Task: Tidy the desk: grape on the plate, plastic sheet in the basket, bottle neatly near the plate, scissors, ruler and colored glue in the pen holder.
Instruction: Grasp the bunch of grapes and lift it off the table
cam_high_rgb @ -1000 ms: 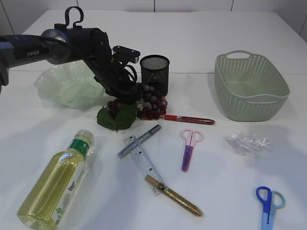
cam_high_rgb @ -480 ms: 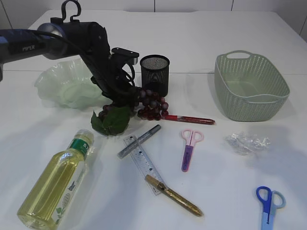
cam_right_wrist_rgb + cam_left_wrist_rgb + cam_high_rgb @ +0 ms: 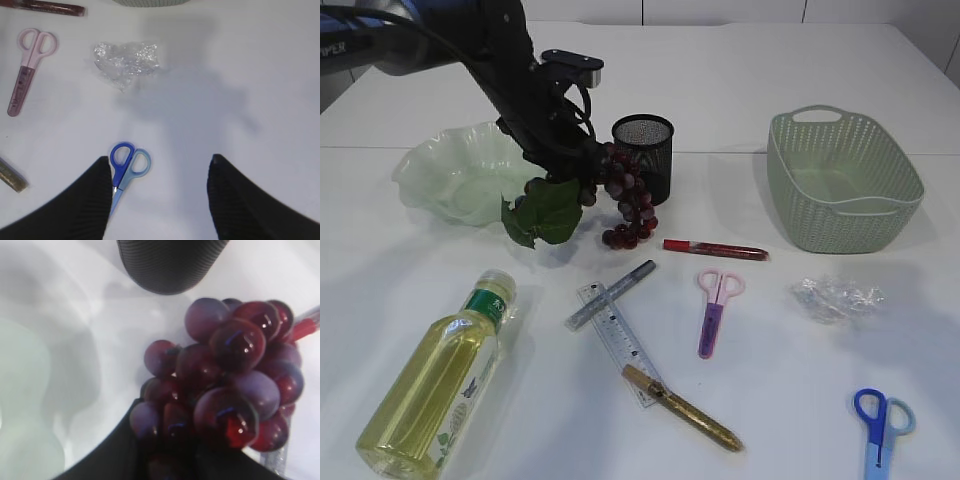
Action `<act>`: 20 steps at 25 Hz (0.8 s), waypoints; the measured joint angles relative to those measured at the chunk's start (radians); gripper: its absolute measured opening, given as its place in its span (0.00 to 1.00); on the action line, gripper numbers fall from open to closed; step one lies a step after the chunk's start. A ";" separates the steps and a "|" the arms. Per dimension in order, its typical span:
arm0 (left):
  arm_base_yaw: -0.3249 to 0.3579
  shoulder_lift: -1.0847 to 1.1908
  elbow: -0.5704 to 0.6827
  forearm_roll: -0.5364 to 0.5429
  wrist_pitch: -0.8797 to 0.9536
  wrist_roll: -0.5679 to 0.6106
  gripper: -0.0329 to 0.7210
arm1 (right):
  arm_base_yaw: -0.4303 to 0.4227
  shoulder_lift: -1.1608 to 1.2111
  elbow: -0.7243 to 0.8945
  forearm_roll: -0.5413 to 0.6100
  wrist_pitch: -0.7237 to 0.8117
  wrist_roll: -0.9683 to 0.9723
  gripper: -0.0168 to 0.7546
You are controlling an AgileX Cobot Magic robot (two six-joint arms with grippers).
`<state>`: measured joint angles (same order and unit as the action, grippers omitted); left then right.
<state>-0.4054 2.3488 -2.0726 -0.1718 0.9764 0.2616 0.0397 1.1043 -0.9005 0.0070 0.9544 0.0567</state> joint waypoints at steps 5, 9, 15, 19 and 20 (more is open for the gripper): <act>0.000 -0.061 0.000 0.000 0.025 0.000 0.25 | 0.000 0.000 0.000 0.000 0.000 0.000 0.64; 0.000 -0.118 0.000 0.000 0.043 0.000 0.25 | 0.000 0.000 0.000 0.000 0.000 0.000 0.64; 0.000 -0.238 0.000 0.007 0.057 -0.013 0.25 | 0.000 0.000 0.000 0.000 0.000 -0.002 0.64; 0.012 -0.310 0.000 0.034 0.062 -0.019 0.25 | 0.000 0.000 0.000 0.000 0.000 -0.002 0.64; 0.020 -0.323 0.000 0.037 0.062 -0.023 0.25 | 0.000 0.000 0.000 0.000 0.000 -0.002 0.64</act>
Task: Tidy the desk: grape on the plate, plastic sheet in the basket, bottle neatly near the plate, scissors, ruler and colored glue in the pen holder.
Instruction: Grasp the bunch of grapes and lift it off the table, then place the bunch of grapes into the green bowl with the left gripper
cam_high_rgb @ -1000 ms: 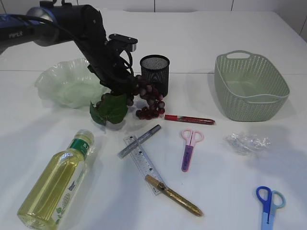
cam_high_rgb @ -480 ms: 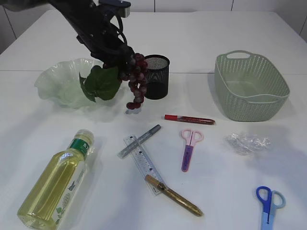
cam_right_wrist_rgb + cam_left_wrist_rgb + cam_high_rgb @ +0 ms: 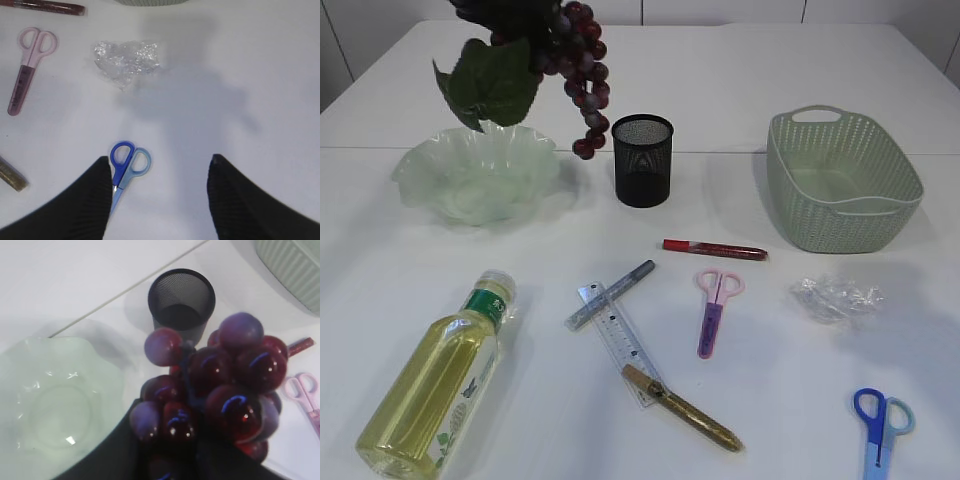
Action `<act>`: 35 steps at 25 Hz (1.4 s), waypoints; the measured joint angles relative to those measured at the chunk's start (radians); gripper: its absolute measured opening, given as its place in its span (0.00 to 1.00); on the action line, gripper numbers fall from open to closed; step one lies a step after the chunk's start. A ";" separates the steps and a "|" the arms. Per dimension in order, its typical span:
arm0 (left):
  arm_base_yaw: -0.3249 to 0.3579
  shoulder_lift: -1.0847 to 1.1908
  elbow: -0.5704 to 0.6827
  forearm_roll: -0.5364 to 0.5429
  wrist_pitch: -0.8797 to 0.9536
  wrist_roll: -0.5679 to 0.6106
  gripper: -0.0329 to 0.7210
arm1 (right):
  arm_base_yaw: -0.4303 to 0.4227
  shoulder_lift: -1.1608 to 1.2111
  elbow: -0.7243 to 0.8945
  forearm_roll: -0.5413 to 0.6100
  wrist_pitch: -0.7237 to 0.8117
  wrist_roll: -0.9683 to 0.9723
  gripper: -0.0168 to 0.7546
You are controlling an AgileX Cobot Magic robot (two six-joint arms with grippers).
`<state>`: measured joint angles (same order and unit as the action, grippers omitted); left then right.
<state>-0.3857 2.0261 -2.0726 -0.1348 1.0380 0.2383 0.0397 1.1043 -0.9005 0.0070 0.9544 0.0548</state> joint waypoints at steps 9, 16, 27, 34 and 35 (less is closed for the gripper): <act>0.157 -0.039 0.000 0.012 -0.026 -0.069 0.25 | 0.000 0.000 0.000 0.000 0.001 0.000 0.64; 0.247 -0.035 0.000 0.012 -0.142 -0.072 0.25 | 0.000 0.000 0.000 0.000 0.002 0.000 0.64; 0.276 0.190 0.000 -0.001 -0.247 -0.072 0.25 | 0.000 0.000 0.000 0.008 0.005 0.000 0.64; 0.276 0.287 0.002 -0.021 -0.267 -0.074 0.39 | 0.000 0.000 0.000 0.008 0.005 0.000 0.64; 0.276 0.288 0.002 -0.021 -0.267 -0.074 0.44 | 0.000 0.000 0.000 0.008 0.005 0.000 0.64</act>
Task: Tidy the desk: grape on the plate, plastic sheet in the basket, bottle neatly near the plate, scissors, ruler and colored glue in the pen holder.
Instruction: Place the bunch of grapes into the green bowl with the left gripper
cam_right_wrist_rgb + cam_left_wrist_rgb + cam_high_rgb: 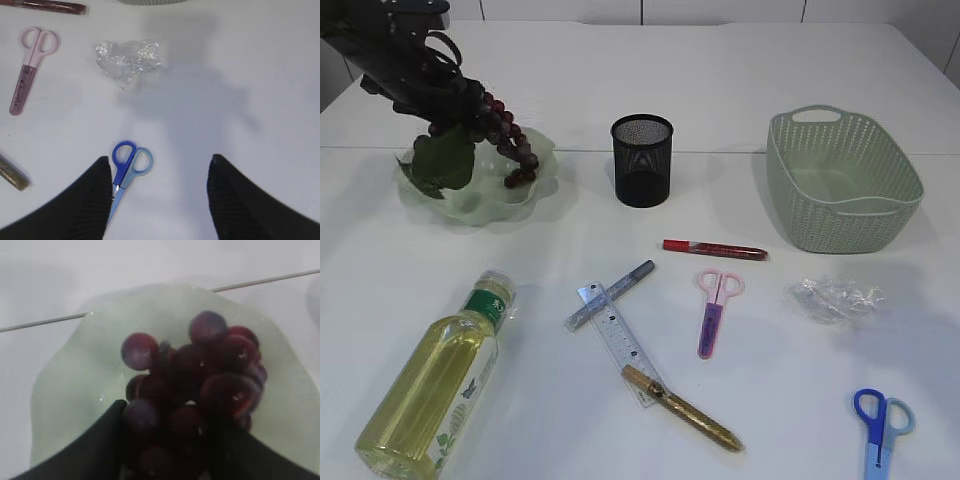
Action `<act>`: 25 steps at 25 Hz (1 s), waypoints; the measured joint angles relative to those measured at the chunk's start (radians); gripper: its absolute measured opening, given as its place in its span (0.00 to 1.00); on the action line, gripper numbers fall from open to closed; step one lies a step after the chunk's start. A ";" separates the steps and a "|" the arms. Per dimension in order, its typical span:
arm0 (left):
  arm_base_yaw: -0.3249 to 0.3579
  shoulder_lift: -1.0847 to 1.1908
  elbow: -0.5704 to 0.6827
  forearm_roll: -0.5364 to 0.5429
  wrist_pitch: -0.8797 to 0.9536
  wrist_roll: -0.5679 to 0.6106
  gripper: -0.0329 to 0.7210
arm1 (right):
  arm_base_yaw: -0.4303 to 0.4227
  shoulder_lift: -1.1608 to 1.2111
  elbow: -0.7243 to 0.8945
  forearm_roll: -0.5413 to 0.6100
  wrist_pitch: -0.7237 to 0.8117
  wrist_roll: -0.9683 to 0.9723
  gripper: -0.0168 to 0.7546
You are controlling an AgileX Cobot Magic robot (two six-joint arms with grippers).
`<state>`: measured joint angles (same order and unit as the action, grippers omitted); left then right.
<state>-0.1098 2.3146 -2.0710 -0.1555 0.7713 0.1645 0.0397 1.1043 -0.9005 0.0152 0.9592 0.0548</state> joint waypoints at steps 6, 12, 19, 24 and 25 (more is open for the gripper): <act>0.000 0.000 0.000 -0.013 0.013 0.000 0.75 | 0.000 0.000 0.000 0.000 0.000 0.000 0.64; 0.000 -0.039 0.000 -0.015 0.125 0.000 0.78 | 0.000 0.000 0.000 0.000 0.000 0.000 0.64; 0.000 -0.169 0.000 -0.020 0.227 -0.013 0.75 | 0.000 0.000 0.000 0.002 -0.013 0.000 0.62; 0.000 -0.261 0.011 -0.014 0.304 -0.027 0.70 | 0.000 0.000 0.000 0.046 -0.012 -0.022 0.61; 0.000 -0.280 0.031 -0.014 0.309 -0.030 0.69 | 0.000 0.000 0.000 0.063 -0.006 -0.040 0.61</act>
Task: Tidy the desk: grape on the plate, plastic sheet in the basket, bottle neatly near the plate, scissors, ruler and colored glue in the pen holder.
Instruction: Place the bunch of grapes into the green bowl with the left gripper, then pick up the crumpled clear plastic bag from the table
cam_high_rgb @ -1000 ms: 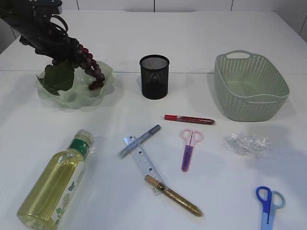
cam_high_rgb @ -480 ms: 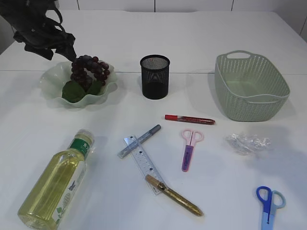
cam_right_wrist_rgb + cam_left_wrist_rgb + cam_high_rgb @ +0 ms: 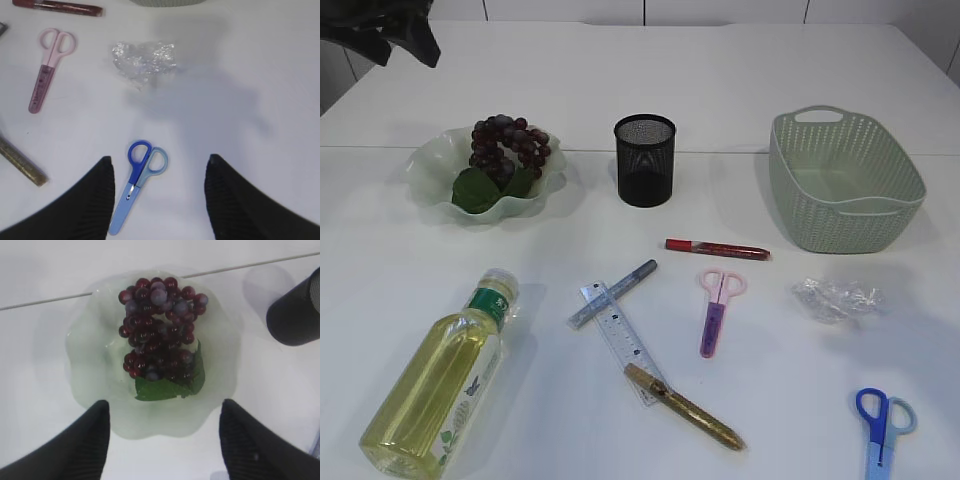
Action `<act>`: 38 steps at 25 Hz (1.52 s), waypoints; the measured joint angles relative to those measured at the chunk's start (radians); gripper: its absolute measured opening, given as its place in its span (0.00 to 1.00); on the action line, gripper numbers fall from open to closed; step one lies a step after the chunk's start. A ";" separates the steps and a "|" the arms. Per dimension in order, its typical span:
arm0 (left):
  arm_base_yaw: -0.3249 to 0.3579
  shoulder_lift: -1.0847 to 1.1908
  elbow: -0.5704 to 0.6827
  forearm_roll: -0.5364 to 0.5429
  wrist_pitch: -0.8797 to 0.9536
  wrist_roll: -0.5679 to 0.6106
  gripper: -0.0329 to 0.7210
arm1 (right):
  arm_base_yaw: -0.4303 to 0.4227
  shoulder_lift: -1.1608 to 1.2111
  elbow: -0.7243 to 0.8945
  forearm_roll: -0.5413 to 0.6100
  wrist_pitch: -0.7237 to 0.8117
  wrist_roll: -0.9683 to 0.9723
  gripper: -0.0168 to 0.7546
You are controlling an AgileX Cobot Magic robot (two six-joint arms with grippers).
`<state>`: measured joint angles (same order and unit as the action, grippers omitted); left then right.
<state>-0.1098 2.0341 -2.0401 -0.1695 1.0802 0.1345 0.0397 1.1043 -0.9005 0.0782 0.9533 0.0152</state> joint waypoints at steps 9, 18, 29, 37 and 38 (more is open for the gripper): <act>0.000 -0.227 0.379 0.014 -0.079 -0.029 0.62 | 0.000 0.000 0.000 0.058 0.005 -0.070 0.61; 0.000 -0.462 0.775 0.020 -0.093 -0.032 0.61 | 0.092 0.091 -0.017 0.062 0.005 -0.090 0.61; 0.000 -0.533 0.885 0.021 -0.021 -0.033 0.61 | 0.180 0.461 -0.234 -0.014 0.000 -0.097 0.64; 0.000 -0.533 0.885 0.021 -0.021 -0.034 0.61 | 0.180 0.676 -0.334 -0.053 -0.013 -0.126 0.78; 0.000 -0.533 0.885 0.020 -0.021 -0.034 0.61 | 0.180 0.693 -0.341 -0.068 -0.014 -0.126 0.78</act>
<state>-0.1098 1.5011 -1.1554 -0.1500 1.0593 0.1000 0.2193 1.7977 -1.2413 0.0104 0.9394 -0.1107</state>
